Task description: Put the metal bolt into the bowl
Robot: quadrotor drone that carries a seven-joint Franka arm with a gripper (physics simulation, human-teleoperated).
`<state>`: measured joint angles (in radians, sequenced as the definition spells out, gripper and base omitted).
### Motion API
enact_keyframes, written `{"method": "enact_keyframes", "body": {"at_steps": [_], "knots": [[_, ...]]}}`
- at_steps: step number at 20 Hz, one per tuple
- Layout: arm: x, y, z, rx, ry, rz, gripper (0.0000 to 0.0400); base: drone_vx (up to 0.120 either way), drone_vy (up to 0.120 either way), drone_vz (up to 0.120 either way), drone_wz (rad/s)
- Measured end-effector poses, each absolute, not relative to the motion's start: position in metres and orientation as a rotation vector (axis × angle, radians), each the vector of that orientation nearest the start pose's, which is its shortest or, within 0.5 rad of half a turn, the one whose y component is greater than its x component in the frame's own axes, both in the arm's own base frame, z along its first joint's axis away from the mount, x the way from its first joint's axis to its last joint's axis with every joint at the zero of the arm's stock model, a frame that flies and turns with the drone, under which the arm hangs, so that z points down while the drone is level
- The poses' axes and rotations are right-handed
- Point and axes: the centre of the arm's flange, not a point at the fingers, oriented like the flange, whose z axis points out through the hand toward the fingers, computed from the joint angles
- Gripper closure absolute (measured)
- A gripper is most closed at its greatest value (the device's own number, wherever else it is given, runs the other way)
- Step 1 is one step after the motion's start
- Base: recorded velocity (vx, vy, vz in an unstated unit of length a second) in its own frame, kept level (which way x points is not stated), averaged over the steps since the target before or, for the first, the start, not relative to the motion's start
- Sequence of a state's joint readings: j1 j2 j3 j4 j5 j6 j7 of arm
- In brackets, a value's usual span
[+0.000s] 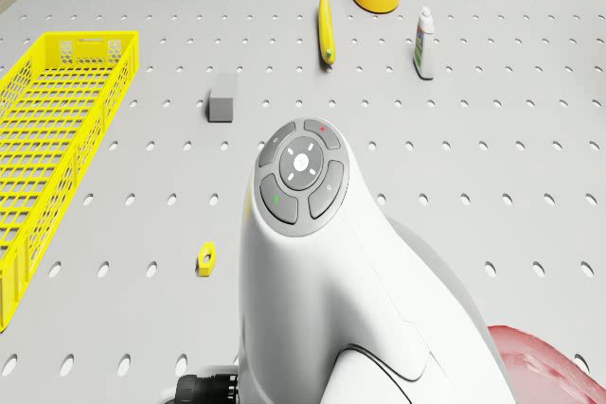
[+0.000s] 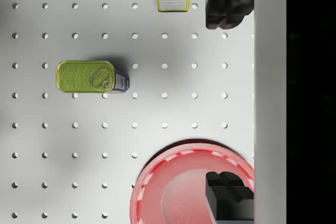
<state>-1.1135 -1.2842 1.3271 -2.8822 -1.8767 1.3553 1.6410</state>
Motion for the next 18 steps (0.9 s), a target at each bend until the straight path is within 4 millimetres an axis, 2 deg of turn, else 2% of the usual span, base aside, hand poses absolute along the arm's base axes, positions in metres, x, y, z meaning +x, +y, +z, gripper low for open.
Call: {"method": "enact_keyframes", "body": {"at_steps": [3, 9, 13, 18], "knots": [[0.3068, -0.0001, 0.4907, 0.001, -0.002, 0.785, 0.0, 0.12, 0.0, -0.013, 0.0], [0.3068, -0.0001, 0.4907, 0.001, -0.002, 0.785, 0.0, 0.12, 0.0, -0.12, 0.0], [0.3068, -0.0001, 0.4907, 0.001, -0.002, 0.785, 0.0, 0.12, 0.0, 0.0, 0.0], [0.3068, -0.0001, 0.4907, 0.001, -0.002, 0.785, 0.0, 0.12, 0.0, -0.12, 0.0]]}}
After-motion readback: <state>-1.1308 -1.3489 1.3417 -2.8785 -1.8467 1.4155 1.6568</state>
